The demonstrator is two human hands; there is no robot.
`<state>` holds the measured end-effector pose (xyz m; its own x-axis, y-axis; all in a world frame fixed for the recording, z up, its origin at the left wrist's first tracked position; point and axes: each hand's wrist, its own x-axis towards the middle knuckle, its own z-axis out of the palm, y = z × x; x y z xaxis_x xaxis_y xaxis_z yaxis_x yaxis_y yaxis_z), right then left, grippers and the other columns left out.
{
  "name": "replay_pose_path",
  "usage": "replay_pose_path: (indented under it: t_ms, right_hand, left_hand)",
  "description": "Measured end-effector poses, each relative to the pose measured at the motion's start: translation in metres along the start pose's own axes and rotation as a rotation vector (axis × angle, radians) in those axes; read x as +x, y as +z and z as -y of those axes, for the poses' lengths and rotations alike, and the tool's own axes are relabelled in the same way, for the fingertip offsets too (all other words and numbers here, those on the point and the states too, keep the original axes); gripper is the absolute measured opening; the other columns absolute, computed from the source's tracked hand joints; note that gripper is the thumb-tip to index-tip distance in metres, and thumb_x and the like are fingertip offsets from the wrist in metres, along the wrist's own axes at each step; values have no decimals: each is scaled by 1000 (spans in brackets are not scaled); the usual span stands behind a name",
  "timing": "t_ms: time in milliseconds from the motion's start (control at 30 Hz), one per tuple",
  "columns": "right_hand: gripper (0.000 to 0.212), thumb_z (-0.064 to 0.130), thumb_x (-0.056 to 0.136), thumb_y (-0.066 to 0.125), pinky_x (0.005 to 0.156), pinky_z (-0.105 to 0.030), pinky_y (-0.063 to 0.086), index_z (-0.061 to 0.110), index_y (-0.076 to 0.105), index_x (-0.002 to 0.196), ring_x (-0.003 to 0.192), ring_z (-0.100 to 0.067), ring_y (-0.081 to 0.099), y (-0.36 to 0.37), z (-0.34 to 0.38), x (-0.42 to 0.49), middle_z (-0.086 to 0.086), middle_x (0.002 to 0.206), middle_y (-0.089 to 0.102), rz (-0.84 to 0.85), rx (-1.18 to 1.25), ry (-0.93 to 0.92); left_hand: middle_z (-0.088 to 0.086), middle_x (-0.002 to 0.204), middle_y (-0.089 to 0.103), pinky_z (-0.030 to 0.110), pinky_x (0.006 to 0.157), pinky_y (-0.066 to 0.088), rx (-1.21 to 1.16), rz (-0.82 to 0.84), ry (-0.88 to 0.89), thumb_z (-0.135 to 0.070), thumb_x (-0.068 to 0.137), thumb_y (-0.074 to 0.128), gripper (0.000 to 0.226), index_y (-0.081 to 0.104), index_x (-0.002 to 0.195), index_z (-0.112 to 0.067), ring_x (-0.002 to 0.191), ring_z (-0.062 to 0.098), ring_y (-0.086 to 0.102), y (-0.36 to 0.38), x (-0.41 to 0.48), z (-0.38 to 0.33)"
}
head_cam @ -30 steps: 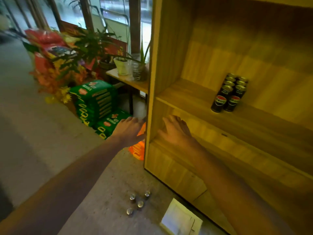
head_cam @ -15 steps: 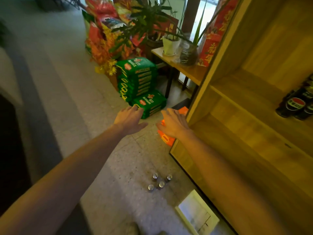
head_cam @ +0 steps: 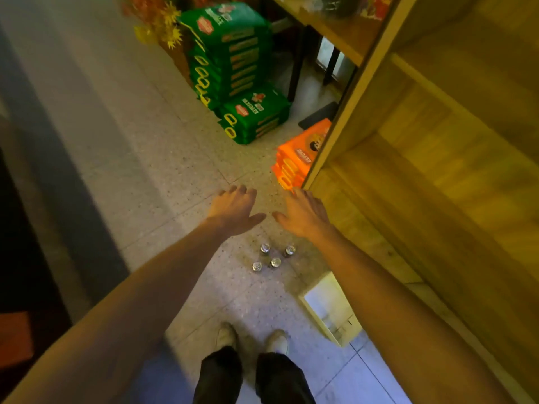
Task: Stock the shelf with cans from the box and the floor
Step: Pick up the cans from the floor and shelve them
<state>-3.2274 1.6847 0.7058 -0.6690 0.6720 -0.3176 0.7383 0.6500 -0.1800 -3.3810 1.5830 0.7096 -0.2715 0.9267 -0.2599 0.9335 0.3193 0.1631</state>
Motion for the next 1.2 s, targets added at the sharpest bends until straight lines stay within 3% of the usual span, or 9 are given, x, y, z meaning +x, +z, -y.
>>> replay_pose_path:
  t_ms: [367, 800, 1200]
  right_hand:
    - [51, 54, 93, 54, 88, -43, 46, 14, 51, 125, 120, -33, 49, 249, -53, 22, -11, 132, 52, 140, 91, 72]
    - [62, 50, 93, 57, 99, -49, 45, 9, 43, 139, 125, -37, 48, 545, -144, 92, -16, 140, 47, 209, 188, 184]
    - [72, 55, 82, 68, 87, -42, 48, 15, 44, 137, 121, -33, 53, 658, -182, 142, -11, 139, 50, 132, 174, 161]
  left_hand:
    - [11, 123, 59, 45, 91, 45, -17, 138, 3, -66, 84, 55, 68, 51, 126, -13, 117, 33, 54, 244, 37, 6]
    - [11, 117, 62, 45, 89, 46, 18, 154, 18, -69, 81, 53, 69, 53, 121, -12, 113, 34, 57, 564, 99, 47]
    - [7, 110, 63, 44, 86, 46, 39, 76, 31, -80, 69, 53, 77, 56, 114, -17, 107, 31, 59, 679, 135, 86]
